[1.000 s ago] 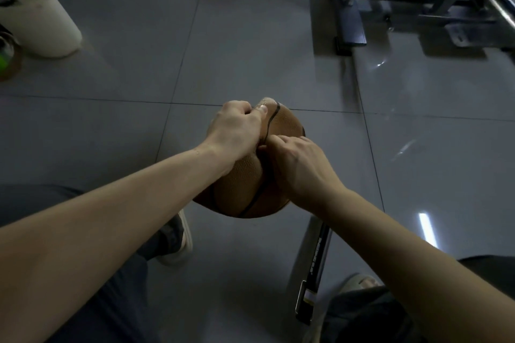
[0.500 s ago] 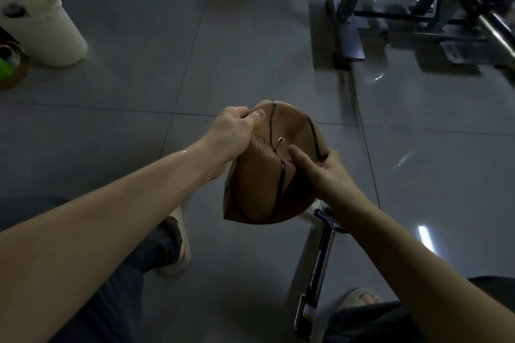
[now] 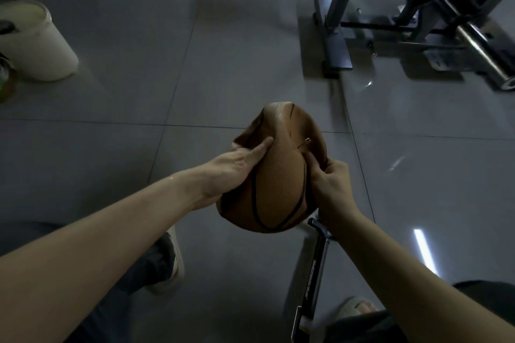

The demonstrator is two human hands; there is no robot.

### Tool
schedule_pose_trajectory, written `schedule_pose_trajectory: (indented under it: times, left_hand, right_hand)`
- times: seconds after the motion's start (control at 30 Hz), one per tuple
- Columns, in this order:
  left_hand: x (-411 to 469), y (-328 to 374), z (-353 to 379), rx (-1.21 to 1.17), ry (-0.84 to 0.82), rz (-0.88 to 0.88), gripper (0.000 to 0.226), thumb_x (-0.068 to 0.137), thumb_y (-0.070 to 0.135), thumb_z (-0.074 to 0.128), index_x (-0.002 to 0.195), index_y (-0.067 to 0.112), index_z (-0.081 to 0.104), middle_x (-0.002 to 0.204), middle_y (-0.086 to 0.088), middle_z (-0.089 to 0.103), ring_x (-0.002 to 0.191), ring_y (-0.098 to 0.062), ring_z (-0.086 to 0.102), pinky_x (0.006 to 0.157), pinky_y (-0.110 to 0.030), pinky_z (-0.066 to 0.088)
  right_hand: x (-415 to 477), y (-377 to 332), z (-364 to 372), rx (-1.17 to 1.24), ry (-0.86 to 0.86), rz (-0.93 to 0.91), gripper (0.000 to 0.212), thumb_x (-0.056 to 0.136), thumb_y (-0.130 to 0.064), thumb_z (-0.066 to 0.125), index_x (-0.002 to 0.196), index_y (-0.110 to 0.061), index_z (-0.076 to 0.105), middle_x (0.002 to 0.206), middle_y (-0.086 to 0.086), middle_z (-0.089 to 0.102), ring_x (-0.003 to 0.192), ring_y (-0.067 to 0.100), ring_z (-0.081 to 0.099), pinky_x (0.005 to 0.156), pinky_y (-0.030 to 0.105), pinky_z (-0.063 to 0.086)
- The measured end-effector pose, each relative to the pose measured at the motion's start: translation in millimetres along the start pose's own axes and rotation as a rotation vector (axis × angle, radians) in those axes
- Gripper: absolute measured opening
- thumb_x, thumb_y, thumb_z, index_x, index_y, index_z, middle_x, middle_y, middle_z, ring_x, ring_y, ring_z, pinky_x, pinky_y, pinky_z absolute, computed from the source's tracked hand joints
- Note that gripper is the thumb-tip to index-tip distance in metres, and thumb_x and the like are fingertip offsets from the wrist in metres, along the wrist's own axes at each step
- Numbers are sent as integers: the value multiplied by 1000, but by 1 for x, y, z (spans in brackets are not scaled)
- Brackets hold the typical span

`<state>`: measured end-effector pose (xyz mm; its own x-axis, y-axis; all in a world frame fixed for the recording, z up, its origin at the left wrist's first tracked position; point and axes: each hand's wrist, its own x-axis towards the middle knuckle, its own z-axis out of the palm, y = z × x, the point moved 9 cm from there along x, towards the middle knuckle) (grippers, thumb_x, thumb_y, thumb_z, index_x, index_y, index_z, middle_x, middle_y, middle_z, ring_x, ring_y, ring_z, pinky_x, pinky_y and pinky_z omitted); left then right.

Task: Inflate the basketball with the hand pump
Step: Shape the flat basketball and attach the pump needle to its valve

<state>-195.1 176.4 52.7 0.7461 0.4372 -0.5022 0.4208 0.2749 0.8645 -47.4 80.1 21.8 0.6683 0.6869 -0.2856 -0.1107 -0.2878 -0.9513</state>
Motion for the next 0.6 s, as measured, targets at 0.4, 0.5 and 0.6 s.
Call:
schedule_pose_trajectory:
  times: [0.4, 0.5, 0.6]
  left_hand:
    - [8, 1, -3, -40, 147, 45, 21, 86, 23, 73, 102, 9, 74, 89, -3, 78, 81, -16, 74, 71, -25, 57]
    - [6, 12, -13, -6, 182, 42, 19, 93, 27, 67, 91, 9, 72, 72, 1, 73, 66, -11, 70, 50, -15, 50]
    - [7, 23, -54, 130, 423, 83, 63, 76, 59, 74, 120, 16, 59, 110, 1, 66, 99, -13, 64, 69, -18, 49]
  right_hand:
    - [-7, -22, 24, -143, -125, -221, 36, 105, -19, 47, 77, -1, 61, 66, 10, 61, 60, 32, 58, 59, 44, 49]
    - [2, -29, 19, -176, -108, -242, 39, 104, -23, 48, 76, 3, 59, 64, 10, 59, 56, 25, 53, 55, 40, 43]
    - [7, -29, 11, -156, -126, -218, 37, 104, -21, 48, 75, -2, 60, 60, 4, 57, 52, 16, 52, 51, 28, 42]
